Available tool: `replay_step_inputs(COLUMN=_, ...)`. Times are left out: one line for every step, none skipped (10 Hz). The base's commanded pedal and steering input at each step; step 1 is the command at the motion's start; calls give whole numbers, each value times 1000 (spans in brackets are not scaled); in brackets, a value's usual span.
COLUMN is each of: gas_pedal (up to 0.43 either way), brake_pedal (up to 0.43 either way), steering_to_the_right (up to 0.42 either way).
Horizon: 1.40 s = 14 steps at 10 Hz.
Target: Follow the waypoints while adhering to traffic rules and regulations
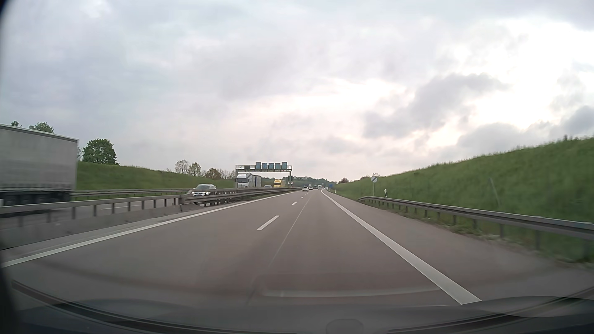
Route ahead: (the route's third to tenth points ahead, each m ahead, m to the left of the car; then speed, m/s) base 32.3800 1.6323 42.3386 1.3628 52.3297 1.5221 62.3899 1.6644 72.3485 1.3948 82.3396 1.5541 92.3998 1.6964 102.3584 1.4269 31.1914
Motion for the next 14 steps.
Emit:
replay_step_inputs(gas_pedal=740, brake_pedal=0, steering_to_the_right=-3)
replay_step_inputs(gas_pedal=740, brake_pedal=0, steering_to_the_right=-3)
replay_step_inputs(gas_pedal=752, brake_pedal=0, steering_to_the_right=-3)
replay_step_inputs(gas_pedal=752, brake_pedal=0, steering_to_the_right=-3)
replay_step_inputs(gas_pedal=772, brake_pedal=0, steering_to_the_right=-3)
replay_step_inputs(gas_pedal=780, brake_pedal=0, steering_to_the_right=-3)
replay_step_inputs(gas_pedal=780, brake_pedal=0, steering_to_the_right=-3)
replay_step_inputs(gas_pedal=780, brake_pedal=0, steering_to_the_right=-3)
replay_step_inputs(gas_pedal=780, brake_pedal=0, steering_to_the_right=-3)
replay_step_inputs(gas_pedal=780, brake_pedal=0, steering_to_the_right=-3)
replay_step_inputs(gas_pedal=791, brake_pedal=0, steering_to_the_right=-3)
replay_step_inputs(gas_pedal=791, brake_pedal=0, steering_to_the_right=-3)
replay_step_inputs(gas_pedal=799, brake_pedal=0, steering_to_the_right=-3)
replay_step_inputs(gas_pedal=799, brake_pedal=0, steering_to_the_right=-3)
